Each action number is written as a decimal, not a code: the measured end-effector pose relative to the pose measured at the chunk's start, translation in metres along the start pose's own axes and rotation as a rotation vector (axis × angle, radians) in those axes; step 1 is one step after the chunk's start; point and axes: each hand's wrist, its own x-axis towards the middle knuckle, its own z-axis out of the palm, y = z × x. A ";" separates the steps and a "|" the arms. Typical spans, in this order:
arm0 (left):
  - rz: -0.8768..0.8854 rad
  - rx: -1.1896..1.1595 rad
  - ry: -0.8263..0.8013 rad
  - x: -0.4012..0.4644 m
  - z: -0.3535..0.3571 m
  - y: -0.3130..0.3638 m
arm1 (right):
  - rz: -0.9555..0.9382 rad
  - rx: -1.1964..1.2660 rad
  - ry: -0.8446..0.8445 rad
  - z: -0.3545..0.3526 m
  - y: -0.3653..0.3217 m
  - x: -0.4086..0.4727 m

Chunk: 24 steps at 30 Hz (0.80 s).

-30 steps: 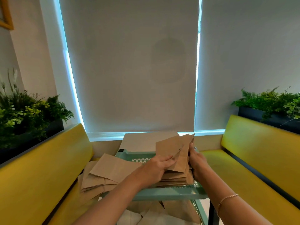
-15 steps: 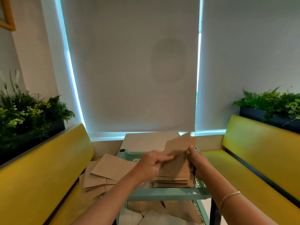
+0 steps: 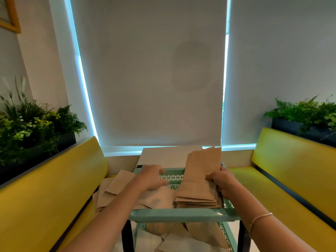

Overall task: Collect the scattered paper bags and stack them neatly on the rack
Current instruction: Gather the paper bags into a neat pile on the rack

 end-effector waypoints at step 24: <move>0.071 -0.490 0.892 -0.028 -0.074 0.005 | 0.011 -0.013 -0.046 0.021 -0.006 -0.007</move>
